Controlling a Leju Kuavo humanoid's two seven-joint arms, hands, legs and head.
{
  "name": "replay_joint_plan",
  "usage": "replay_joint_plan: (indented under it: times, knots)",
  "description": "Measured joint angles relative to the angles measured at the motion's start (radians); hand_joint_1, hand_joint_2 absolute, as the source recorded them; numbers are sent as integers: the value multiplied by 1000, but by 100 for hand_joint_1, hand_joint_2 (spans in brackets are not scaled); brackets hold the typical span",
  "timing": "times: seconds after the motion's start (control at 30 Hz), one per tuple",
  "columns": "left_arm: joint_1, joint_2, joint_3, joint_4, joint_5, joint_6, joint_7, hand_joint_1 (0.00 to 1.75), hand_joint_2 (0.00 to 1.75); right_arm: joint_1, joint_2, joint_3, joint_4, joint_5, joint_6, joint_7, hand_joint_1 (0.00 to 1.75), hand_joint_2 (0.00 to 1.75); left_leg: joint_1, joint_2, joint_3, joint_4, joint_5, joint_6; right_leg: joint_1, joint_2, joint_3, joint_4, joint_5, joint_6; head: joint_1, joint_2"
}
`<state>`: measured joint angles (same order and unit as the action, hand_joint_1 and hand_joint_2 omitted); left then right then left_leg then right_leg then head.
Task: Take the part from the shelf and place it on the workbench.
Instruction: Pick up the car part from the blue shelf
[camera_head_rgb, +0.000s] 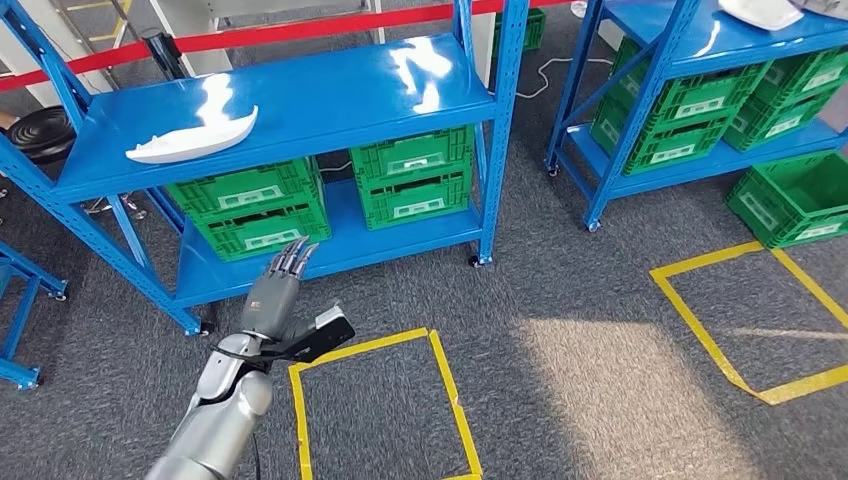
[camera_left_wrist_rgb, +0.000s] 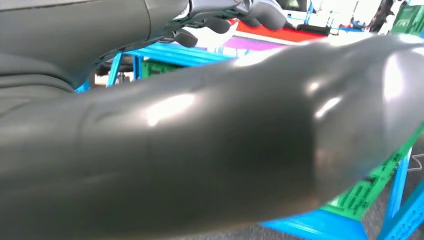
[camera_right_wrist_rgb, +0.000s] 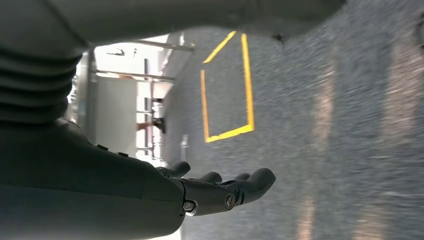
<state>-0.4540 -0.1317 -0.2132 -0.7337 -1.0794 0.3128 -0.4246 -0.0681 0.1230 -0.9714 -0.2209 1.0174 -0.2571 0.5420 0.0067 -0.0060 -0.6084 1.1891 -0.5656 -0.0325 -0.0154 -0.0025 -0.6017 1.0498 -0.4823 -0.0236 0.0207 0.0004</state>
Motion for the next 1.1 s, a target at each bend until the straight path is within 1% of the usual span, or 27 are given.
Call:
replay_joint_plan:
  times: [0.07,0.1,0.13,0.17,0.2,0.23,0.27,0.3,0.33,0.4,0.43,0.47,0.5,0.57,0.6,0.63,0.67,0.7,0.73,0.77,0.8,0.87,0.93,0.97,1.0,1.07,1.1]
  knots:
    - [2,1,2,5,-2,0,-1,0,0,0,0,-4,0,-3,-2,-39,0,0,0,1,-79,109,-43,-3,1,1,10,0,-12,-4,-1,0]
    - [4,1,3,7,-3,0,-1,0,0,0,0,-7,0,-5,-5,-54,0,0,0,1,-102,128,-46,-3,1,3,18,0,-18,-5,-1,0]
    - [5,2,5,9,-4,0,-1,0,0,0,0,-8,0,-5,-11,-63,0,0,0,1,-108,111,-25,-2,2,4,28,0,-25,-5,-1,0]
    - [6,2,7,11,-5,1,-1,0,0,0,0,-10,0,-2,-18,-67,0,0,-1,1,-97,62,18,2,2,6,39,0,-32,-4,-1,0]
    - [6,2,9,12,-6,1,-1,0,0,0,0,-10,0,3,-25,-68,0,0,-2,1,-78,-8,69,7,3,7,50,-1,-40,-2,-1,0]
    - [6,3,11,13,-7,2,-1,0,0,0,1,-10,0,10,-32,-68,0,0,-5,0,-61,-67,101,13,3,7,58,-1,-47,1,-1,0]
    - [6,4,12,14,-7,3,-1,0,0,-1,1,-10,0,19,-39,-70,0,0,-8,0,-47,-110,117,18,4,8,61,-1,-52,5,-1,0]
    - [6,4,12,15,-8,3,-2,0,0,-1,2,-10,0,28,-44,-71,0,0,-11,0,-42,-131,123,22,4,8,62,-2,-56,11,-2,0]
    - [7,5,13,16,-9,4,-2,0,0,-1,3,-10,0,37,-48,-73,0,0,-14,0,-40,-132,116,25,4,8,63,-4,-59,17,-3,0]
    - [8,5,15,15,-9,5,-4,0,0,-1,2,-8,0,53,-54,-74,0,0,-10,-1,-32,-140,127,34,5,7,68,-4,-67,30,-4,0]
    - [7,5,16,15,-9,6,-4,0,0,-1,2,-7,0,59,-59,-73,0,0,-7,-1,-26,-145,125,39,6,7,64,10,-77,34,-2,0]
    - [5,3,17,15,-9,7,-4,0,0,-1,2,-6,-1,65,-67,-73,0,0,-4,-1,-19,-150,123,45,6,6,48,43,-93,39,-1,0]
    - [4,2,17,15,-10,7,-4,0,0,-1,2,-6,-1,68,-78,-75,0,0,-3,-1,-14,-152,120,50,5,6,17,98,-115,41,0,0]
    - [6,1,17,18,-11,8,-2,0,0,0,2,-5,-1,66,-103,-88,0,0,-4,-2,-8,-151,111,56,5,6,-69,229,-153,45,0,0]
    - [8,2,17,19,-11,8,-1,0,0,0,2,-6,-1,62,-110,-94,0,0,-4,-6,-4,-151,106,56,4,6,-102,267,-152,46,0,0]
    - [11,2,18,20,-12,8,0,0,0,1,2,-6,-1,57,-114,-97,0,0,-5,-12,1,-150,101,55,4,6,-115,266,-130,47,0,0]
    - [13,2,18,21,-12,8,0,0,0,2,2,-7,-1,54,-114,-98,0,0,-4,-19,6,-148,96,53,4,7,-107,226,-90,46,0,0]
    - [13,2,18,21,-12,8,0,0,0,3,2,-7,-1,53,-116,-97,0,0,-4,-26,12,-146,91,50,3,12,-84,158,-42,45,0,0]
    - [13,1,18,21,-12,9,0,0,0,5,2,-7,-1,54,-120,-97,0,0,-5,-32,16,-144,85,47,3,21,-58,90,-9,43,0,0]
    - [13,1,18,21,-12,9,0,0,0,5,2,-8,-1,56,-124,-100,0,0,-6,-38,17,-142,81,43,3,30,-37,39,9,40,0,0]
    - [13,1,18,21,-12,9,0,0,0,5,2,-8,-1,57,-128,-106,0,0,-7,-43,16,-141,77,38,3,36,-24,10,14,36,0,0]
    - [15,1,19,21,-12,9,-1,0,0,3,2,-8,-1,59,-132,-117,0,0,-7,-54,15,-145,76,26,5,35,-17,0,6,28,-1,0]
    - [16,2,20,20,-12,10,-2,0,0,2,2,-8,-1,59,-133,-118,0,0,-5,-45,12,-134,68,14,1,26,-7,-8,5,15,-2,0]
    - [15,2,21,20,-12,11,-3,0,0,2,2,-8,-1,59,-133,-117,0,0,-5,-34,-1,-106,53,8,-1,21,0,-11,4,8,-4,0]
    - [15,3,22,20,-12,11,-3,0,0,2,2,-9,-1,58,-132,-116,0,0,-4,-20,-25,-57,31,2,-2,16,8,-14,1,2,-6,0]
    - [17,3,22,22,-12,12,-3,0,0,3,2,-9,-1,57,-129,-116,0,0,-1,-5,-97,73,-17,-7,-2,8,19,-15,-9,-3,-8,0]
    - [19,3,22,23,-12,12,-3,0,0,3,2,-9,-1,57,-127,-117,0,0,1,-3,-127,119,-24,-9,-2,5,26,-14,-14,-3,-8,0]
